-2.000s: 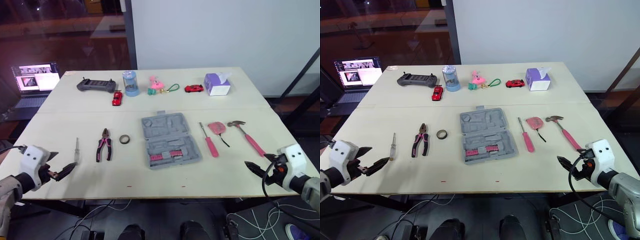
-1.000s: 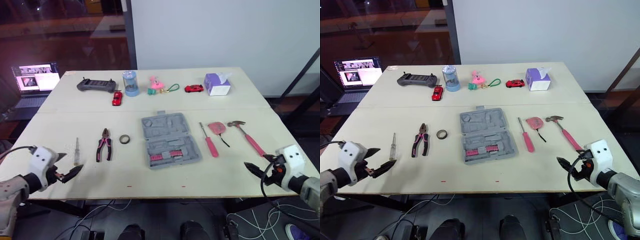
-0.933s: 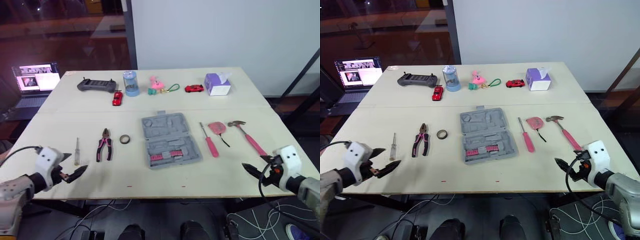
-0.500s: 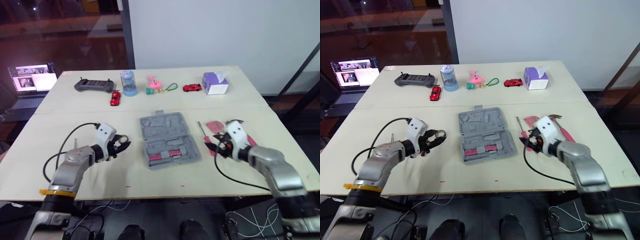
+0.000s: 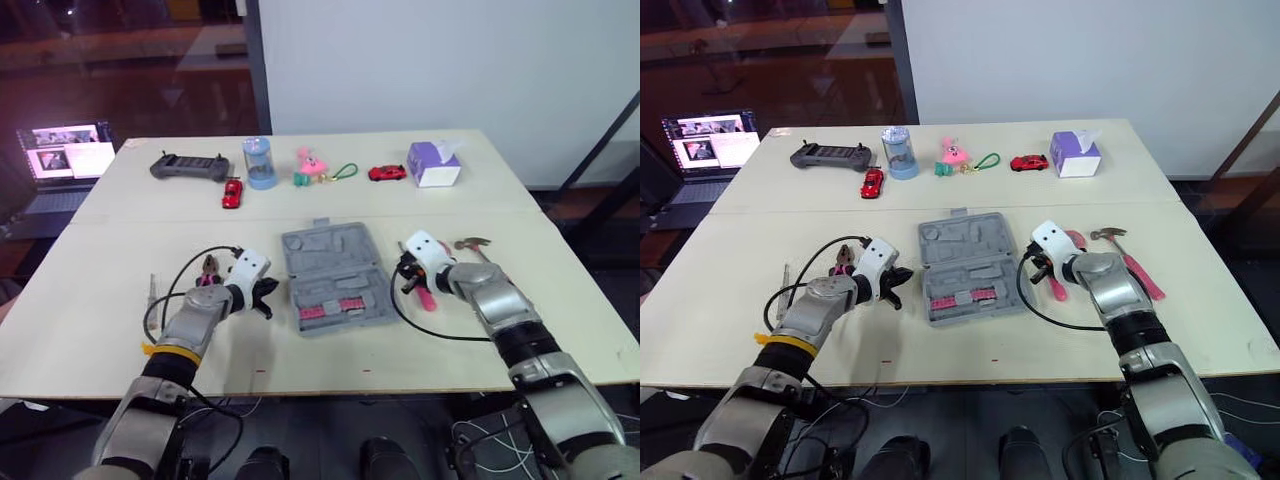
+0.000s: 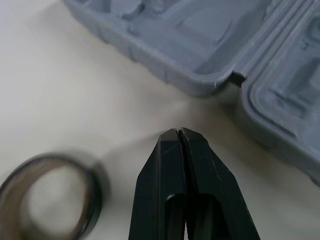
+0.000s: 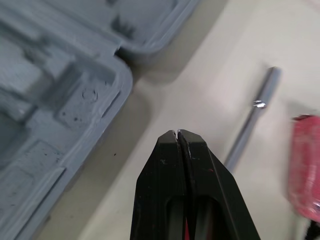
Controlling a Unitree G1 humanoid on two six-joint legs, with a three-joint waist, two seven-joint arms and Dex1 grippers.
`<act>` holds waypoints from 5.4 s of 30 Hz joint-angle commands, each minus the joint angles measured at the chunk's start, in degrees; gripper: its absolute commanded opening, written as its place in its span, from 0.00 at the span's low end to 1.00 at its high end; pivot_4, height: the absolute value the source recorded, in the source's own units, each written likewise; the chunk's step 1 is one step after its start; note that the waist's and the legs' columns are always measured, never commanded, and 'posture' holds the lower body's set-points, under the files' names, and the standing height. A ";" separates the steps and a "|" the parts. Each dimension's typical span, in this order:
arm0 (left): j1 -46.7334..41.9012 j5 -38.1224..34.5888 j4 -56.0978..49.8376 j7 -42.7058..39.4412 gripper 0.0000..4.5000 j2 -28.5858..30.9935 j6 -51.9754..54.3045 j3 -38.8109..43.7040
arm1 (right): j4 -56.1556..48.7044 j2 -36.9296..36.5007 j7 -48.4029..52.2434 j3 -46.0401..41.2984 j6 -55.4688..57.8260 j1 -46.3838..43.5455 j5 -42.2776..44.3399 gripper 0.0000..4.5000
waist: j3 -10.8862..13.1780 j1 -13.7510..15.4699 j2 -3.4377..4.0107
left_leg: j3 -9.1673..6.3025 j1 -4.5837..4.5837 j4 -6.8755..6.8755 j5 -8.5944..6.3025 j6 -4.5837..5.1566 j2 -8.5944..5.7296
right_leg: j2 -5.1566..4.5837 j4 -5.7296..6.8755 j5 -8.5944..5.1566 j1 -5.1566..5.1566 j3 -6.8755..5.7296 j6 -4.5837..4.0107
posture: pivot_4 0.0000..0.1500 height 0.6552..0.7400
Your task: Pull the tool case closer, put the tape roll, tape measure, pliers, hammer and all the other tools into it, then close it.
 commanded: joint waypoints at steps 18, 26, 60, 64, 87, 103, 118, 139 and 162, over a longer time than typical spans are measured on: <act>-4.79 5.92 9.41 -2.76 0.01 -2.55 -6.87 -3.41 | 19.70 8.91 9.87 5.48 -14.57 -12.61 -11.26 0.02 | -0.09 -0.93 0.06 | -0.04 0.08 0.04 0.05 -0.08 -0.01 | -0.01 0.11 0.03 0.04 0.01 0.03 | 1.00 1.00; 4.87 6.28 -3.85 -9.58 0.01 1.06 -4.27 -5.97 | -1.55 5.25 18.24 7.05 -6.58 -1.46 -11.21 0.02 | -0.32 -1.62 0.13 | -0.06 0.09 0.00 0.04 -0.08 -0.01 | -0.01 0.09 0.03 0.05 0.00 0.03 | 1.00 1.00; 30.39 3.58 -40.51 -11.45 0.01 8.42 13.52 -6.92 | -50.60 -6.23 18.74 6.43 22.75 25.99 -7.28 0.02 | -0.77 0.36 0.21 | -0.05 0.87 -0.12 -0.30 0.53 -0.01 | -0.01 -0.09 0.00 0.82 0.03 0.02 | 1.00 1.00; 30.60 3.50 -39.94 -11.23 0.01 8.84 13.58 -6.66 | -49.32 -6.47 17.88 6.47 22.49 25.66 -7.01 0.02 | -0.77 0.36 0.21 | -0.05 0.87 -0.12 -0.30 0.53 -0.01 | -0.01 -0.09 0.00 0.82 0.03 0.02 | 1.00 1.00; 37.52 -5.99 -41.84 -14.31 0.01 22.12 9.24 9.79 | -52.60 -15.40 17.18 -16.42 19.86 34.47 7.10 0.02 | -0.78 0.02 0.17 | -0.05 0.83 -0.17 -0.34 0.59 0.02 | 0.00 -0.09 -0.01 0.73 0.05 0.00 | 1.00 1.00; 49.77 -15.69 -16.07 -19.66 0.65 33.81 -0.40 44.35 | -54.68 -19.29 14.90 -51.56 21.04 54.12 19.17 0.66 | -0.26 1.55 -0.11 | 0.16 0.85 -0.17 -0.46 0.81 0.09 | 0.00 -0.11 -0.06 0.75 0.05 -0.08 | 1.00 1.00; 47.20 -15.61 -8.33 -18.37 0.99 33.16 -5.61 42.54 | -54.31 -21.73 11.65 -48.55 20.43 56.66 19.47 1.00 | -0.25 1.44 -0.12 | 0.17 0.85 -0.19 -0.46 0.80 0.12 | 0.00 -0.10 -0.06 0.73 0.06 -0.08 | 1.00 1.00; -9.27 1.23 17.88 -35.22 0.99 19.31 -20.05 2.27 | -69.51 -15.63 9.93 -17.17 25.23 29.80 31.20 1.00 | -0.16 1.61 -0.29 | 0.16 0.75 -0.02 -0.41 0.74 0.08 | 0.05 -0.02 -0.02 0.69 0.01 -0.04 | 1.00 1.00; -24.30 15.92 41.94 -30.73 0.99 10.58 -26.63 -4.55 | -70.07 -8.55 0.61 -6.25 28.25 22.37 28.22 1.00 | -0.04 -0.01 -0.50 | 0.14 -0.21 0.75 -0.43 0.77 0.02 | 0.00 0.27 0.05 -0.07 -0.13 0.10 | 1.00 1.00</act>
